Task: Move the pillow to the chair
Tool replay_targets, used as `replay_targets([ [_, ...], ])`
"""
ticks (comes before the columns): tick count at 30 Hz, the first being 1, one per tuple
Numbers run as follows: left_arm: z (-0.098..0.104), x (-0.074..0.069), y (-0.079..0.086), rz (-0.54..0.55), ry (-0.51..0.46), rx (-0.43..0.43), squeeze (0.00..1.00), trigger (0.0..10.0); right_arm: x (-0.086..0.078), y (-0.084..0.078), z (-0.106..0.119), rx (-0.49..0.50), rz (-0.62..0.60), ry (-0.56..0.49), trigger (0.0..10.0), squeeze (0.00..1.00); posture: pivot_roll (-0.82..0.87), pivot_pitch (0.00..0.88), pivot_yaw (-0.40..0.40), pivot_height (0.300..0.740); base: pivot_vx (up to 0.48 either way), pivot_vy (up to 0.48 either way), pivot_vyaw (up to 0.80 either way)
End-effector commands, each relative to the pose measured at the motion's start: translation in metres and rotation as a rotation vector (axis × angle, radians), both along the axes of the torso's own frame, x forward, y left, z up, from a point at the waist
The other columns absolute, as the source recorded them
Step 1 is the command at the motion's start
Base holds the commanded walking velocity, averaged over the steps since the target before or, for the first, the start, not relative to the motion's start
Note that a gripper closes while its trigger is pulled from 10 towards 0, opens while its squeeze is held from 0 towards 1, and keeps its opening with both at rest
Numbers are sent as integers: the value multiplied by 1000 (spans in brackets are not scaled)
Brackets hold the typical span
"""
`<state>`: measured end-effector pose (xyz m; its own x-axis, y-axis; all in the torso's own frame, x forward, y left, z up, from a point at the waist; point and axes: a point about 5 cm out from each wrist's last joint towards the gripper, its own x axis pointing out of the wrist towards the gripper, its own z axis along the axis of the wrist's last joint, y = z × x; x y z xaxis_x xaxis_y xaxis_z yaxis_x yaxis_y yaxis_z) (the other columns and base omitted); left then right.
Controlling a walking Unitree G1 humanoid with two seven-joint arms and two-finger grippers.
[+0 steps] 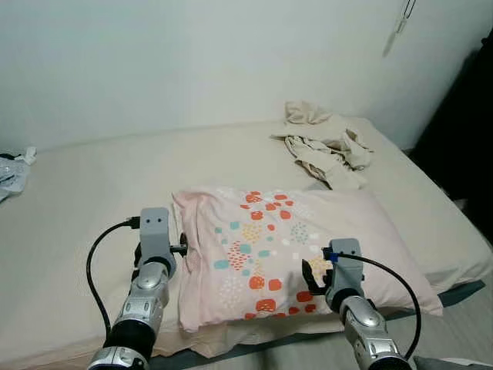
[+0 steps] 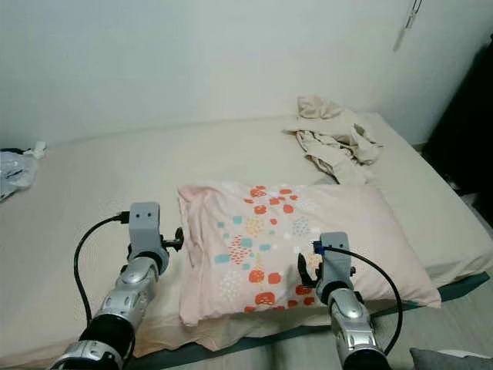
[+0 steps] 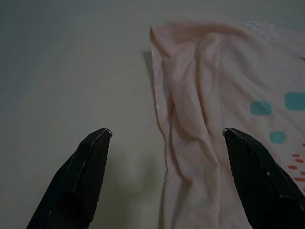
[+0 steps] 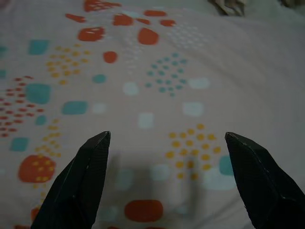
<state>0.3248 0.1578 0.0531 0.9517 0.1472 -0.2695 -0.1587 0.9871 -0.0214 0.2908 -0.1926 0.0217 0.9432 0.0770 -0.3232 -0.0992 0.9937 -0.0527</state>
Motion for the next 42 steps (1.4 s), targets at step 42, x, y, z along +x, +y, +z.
replay_targets([
  [42,4,-5,-1,11,-47,-374,0,10000,27,3,47,-25,116,-196,10000,0,-71,121,-35,591,0,0,0],
])
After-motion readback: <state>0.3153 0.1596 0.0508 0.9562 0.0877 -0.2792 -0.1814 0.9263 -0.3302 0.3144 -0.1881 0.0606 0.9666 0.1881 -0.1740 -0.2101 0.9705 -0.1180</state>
